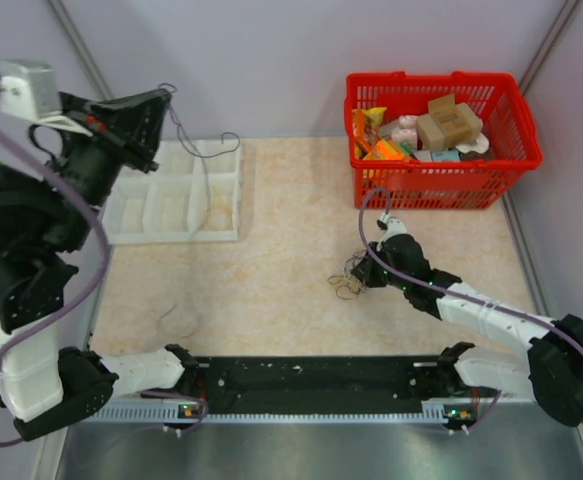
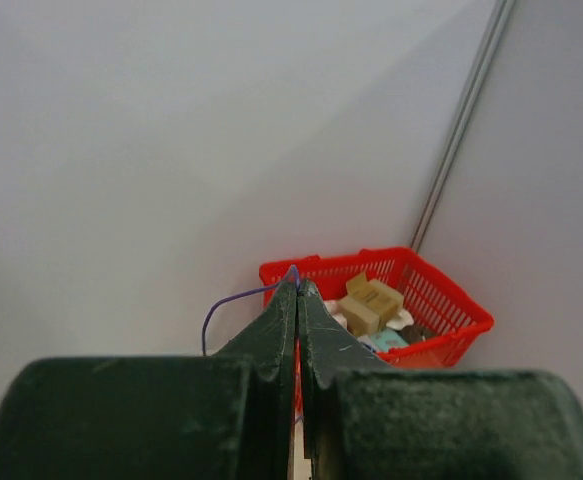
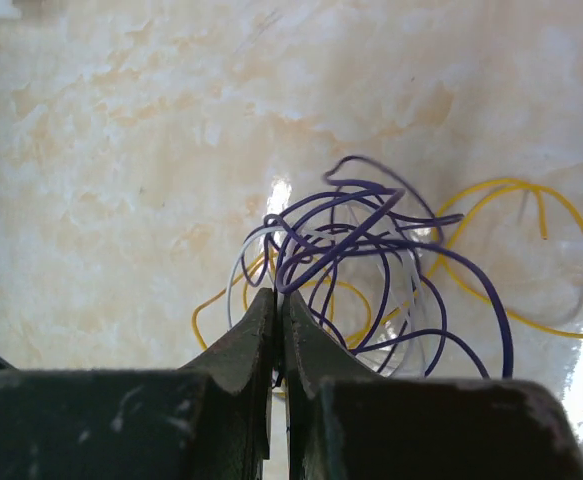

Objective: Untangle the cables

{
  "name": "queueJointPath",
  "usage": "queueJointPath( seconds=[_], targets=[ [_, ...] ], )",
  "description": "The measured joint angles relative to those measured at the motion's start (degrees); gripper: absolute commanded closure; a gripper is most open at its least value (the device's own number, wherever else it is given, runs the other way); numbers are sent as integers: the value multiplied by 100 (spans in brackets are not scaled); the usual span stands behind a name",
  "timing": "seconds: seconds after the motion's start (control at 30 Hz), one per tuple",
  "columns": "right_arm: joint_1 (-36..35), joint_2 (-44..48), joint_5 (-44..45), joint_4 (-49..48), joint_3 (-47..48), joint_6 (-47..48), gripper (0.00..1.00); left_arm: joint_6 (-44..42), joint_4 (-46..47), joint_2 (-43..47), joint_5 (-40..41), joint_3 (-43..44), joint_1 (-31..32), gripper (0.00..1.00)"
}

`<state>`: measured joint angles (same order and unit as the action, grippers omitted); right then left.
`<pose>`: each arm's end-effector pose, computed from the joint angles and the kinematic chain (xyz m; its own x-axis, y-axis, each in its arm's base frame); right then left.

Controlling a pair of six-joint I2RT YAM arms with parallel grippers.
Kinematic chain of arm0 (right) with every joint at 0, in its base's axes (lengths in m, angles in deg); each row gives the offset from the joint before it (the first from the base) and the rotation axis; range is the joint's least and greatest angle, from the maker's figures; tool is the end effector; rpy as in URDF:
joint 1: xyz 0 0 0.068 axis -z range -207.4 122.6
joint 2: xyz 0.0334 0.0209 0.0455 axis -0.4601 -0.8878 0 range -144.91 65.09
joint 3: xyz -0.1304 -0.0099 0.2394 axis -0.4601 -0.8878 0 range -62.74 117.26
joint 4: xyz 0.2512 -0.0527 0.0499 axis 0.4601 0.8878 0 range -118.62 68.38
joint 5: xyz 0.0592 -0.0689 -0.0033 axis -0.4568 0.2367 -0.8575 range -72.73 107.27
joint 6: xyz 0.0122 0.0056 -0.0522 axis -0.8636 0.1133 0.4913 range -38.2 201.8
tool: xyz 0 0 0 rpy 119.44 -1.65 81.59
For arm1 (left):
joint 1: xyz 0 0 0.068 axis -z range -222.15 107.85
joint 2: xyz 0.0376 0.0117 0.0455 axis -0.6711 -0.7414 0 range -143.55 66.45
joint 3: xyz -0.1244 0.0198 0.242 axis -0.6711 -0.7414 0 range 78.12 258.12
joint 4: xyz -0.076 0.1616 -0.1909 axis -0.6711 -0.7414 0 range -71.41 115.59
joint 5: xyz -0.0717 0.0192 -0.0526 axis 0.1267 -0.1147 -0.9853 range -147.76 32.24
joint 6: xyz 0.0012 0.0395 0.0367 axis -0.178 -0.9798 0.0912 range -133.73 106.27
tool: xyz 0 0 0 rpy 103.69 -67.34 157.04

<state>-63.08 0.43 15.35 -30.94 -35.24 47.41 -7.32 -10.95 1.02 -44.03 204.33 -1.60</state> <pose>0.1848 0.1342 0.1893 -0.7247 0.1746 -0.6666 -0.2374 0.8449 0.4794 0.0636 -0.0433 0.6412 0.2578 -0.3634 -0.8952 0.4990 0.8435 -0.1987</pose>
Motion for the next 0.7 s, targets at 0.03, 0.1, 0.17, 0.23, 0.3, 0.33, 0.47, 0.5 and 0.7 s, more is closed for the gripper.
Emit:
queueJointPath(
  seconds=[0.03, 0.1, 0.17, 0.23, 0.3, 0.33, 0.47, 0.5, 0.7],
  targets=[
    [9, 59, 81, 144, 83, 74, 100, 37, -55, -72, 0, -31, 0, 100],
    [76, 129, 210, 330, 184, 208, 100, 96, -140, -162, 2, -177, 0, 100],
    [190, 157, 310, 476, 208, 293, 100, 118, -195, -140, 26, -463, 0, 100],
    [293, 160, 479, 726, 232, 345, 100, 133, -238, -63, 68, -743, 0, 100],
    [323, 160, 678, 1027, 282, 385, 100, 168, -304, 74, 92, -1093, -2, 100],
    [323, 160, 800, 1233, 339, 407, 97, 195, -330, 164, 98, -1292, 0, 100],
    [323, 190, 1106, 1703, 564, 514, 64, 308, -450, 516, 114, -2070, -2, 100],
    [323, 219, 1163, 1801, 634, 555, 54, 348, -468, 597, 107, -2249, 0, 100],
    [323, 350, 1344, 2256, 1145, 828, 30, 715, -470, 868, -280, -3272, 0, 100]
  ],
)
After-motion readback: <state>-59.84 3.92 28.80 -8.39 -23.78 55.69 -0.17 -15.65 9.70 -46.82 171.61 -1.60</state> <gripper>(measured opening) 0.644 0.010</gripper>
